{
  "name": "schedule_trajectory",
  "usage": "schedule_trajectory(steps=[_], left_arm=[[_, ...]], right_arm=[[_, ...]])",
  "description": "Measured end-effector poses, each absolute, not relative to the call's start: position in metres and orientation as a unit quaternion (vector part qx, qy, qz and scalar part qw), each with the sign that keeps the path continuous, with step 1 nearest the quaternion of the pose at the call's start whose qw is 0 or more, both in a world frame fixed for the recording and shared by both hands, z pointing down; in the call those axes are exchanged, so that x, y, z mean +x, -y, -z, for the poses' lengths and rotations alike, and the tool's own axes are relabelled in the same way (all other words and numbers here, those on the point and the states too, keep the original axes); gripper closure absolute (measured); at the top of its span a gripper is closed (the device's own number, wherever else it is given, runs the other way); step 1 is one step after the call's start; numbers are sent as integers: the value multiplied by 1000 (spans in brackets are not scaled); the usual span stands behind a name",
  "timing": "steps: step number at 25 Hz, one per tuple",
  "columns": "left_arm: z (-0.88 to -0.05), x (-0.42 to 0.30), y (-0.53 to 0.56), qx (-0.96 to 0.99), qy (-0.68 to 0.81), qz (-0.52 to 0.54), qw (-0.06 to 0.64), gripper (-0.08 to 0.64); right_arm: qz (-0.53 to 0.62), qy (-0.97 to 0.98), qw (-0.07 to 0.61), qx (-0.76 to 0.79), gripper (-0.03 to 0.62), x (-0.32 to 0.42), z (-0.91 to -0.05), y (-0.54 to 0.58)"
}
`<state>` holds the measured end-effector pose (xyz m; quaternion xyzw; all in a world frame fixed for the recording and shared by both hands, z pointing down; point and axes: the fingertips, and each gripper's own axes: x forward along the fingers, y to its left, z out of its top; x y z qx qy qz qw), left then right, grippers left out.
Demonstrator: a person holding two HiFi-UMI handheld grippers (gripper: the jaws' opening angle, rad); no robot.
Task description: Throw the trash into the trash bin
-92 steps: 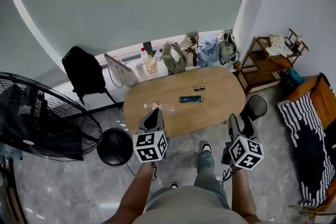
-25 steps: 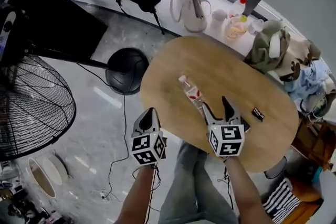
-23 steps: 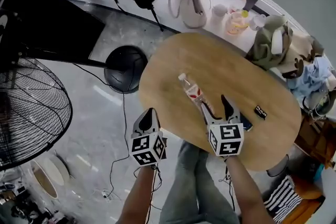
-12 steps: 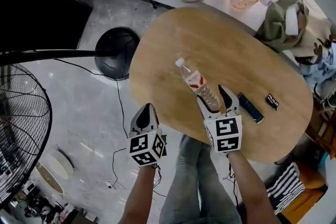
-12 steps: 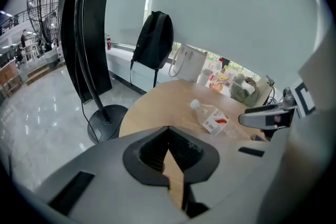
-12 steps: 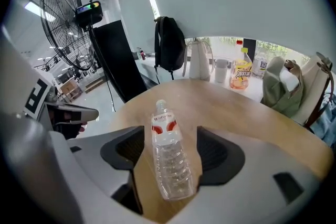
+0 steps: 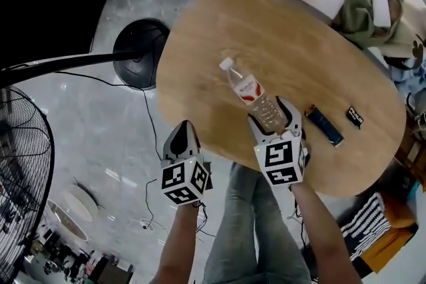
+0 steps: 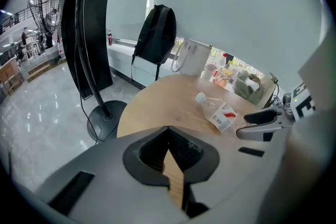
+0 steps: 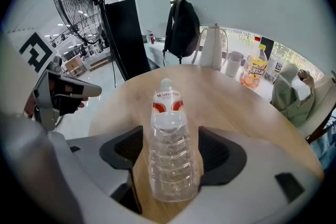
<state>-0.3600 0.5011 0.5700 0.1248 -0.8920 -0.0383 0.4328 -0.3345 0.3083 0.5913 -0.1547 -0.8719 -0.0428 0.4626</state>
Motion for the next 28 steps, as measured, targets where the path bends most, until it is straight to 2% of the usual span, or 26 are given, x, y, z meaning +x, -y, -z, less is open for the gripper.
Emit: schedule_trajectory(steps=[12,28], left_arm=[[-579,-365,-501,127,890,31,437,546],[-575,-374,-477,162,888,21,429,547]], right_arm=[[60,858,481,-170,259,-331,-610,-311],[89,862,465,-181,304,-332,-603,-306]])
